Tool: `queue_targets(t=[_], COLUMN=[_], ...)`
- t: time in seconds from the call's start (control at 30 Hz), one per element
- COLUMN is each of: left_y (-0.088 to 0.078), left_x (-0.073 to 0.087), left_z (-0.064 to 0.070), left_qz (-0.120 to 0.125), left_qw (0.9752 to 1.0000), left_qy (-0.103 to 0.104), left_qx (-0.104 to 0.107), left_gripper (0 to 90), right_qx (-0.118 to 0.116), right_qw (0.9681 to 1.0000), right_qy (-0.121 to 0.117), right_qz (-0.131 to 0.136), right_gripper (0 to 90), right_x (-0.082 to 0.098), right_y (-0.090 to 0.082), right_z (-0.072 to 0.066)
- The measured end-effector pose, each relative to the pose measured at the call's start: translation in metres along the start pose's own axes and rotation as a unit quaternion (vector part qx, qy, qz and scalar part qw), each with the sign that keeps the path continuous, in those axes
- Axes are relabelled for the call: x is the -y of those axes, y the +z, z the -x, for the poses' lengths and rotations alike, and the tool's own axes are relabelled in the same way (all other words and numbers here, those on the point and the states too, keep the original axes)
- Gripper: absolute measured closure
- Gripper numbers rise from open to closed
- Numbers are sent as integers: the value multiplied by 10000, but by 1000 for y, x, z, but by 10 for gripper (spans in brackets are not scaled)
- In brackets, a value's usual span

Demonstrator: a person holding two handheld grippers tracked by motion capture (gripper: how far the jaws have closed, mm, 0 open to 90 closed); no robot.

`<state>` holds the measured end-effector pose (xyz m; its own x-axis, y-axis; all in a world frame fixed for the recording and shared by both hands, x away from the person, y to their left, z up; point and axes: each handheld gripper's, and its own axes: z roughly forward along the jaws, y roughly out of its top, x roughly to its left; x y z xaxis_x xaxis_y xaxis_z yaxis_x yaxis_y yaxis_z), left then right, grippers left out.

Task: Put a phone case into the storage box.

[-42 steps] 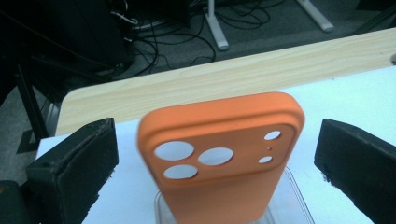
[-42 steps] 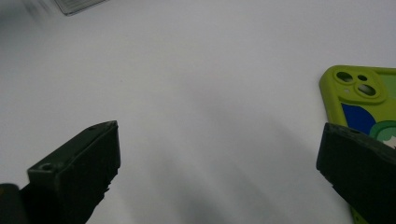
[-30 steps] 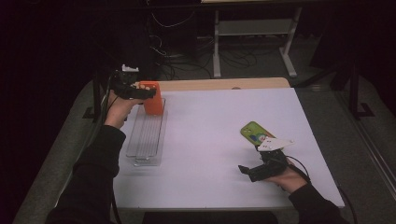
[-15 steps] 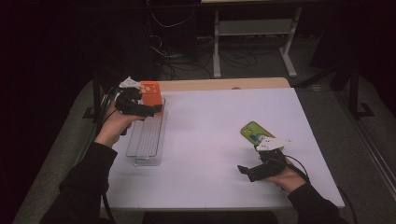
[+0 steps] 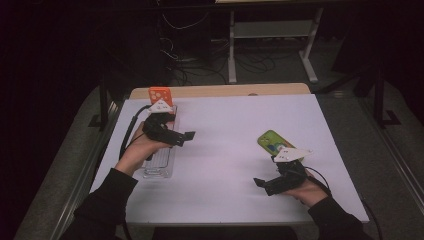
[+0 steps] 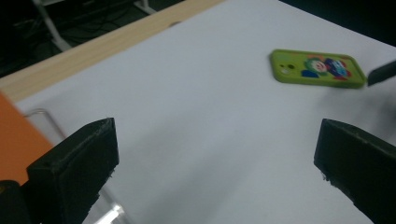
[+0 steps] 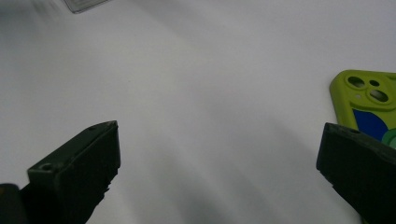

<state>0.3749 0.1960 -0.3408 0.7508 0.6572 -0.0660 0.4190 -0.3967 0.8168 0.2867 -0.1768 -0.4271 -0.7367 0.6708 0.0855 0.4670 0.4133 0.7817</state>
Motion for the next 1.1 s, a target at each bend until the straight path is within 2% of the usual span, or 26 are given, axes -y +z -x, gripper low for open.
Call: queue_targets(t=[0.13, 0.2, 0.33, 0.4, 0.47, 0.57, 0.63, 0.7, 0.73, 0.77, 0.8, 0.83, 0.87, 0.93, 1.0, 1.1], left_y=[11, 17, 26, 30, 35, 40, 44, 46, 47, 48, 49, 50, 51, 52, 53, 53], left_x=[7, 10, 15, 20, 25, 34, 41, 46, 49, 50, 52, 53, 53, 54, 56, 57], left_z=[19, 28, 42, 49, 56, 64, 71, 74, 77, 77, 77, 78, 77, 78, 79, 78], left_qz=[-76, -170, -268, -279, -362, -400, -414, -439, -424, -490, -490, -419, -403, -462, -455, -448], left_qw=[9997, 9991, 9978, 9972, 9962, 9951, 9945, 9939, 9939, 9926, 9925, 9935, 9931, 9925, 9929, 9931], left_qy=[95, 217, 366, 369, 501, 564, 522, 643, 638, 760, 773, 651, 647, 723, 635, 642], left_qx=[223, 330, 489, 579, 612, 701, 803, 784, 790, 807, 806, 839, 897, 872, 895, 876], left_gripper=[0, 0, 0, 0, 0, 0, 0, 0, 0, 0, 0, 0, 0, 0, 0, 0], right_qx=[7, -2, 3, 8, -2, -30, -18, 34, 57, 70, 83, 124, 127, 175, 211, 226], right_qw=[10000, 10000, 10000, 10000, 10000, 10000, 10000, 10000, 9999, 9999, 9999, 9999, 9998, 9997, 9995, 9991], right_qy=[-2, -4, -37, -38, -62, -61, -25, -58, -49, -18, -21, -56, -72, -62, -72, -72], right_qz=[15, 7, 20, -1, 32, -39, -59, -48, -69, -70, -68, -90, -138, -183, -245, -343], right_gripper=[0, 0, 0, 0, 0, 0, 0, 0, 0, 0, 0, 0, 0, 0, 0, 0], right_x=[-1, -1, -2, -2, -2, -2, -2, -2, -3, -4, -5, -7, -9, -13, -17, -23], right_y=[-1, -1, -2, -3, -3, -2, -3, -4, -5, -7, -8, -10, -10, -11, -11, -11], right_z=[-1, -1, -1, -1, -1, 0, 0, 1, 1, 1, 2, 3, 4, 5, 8, 15])
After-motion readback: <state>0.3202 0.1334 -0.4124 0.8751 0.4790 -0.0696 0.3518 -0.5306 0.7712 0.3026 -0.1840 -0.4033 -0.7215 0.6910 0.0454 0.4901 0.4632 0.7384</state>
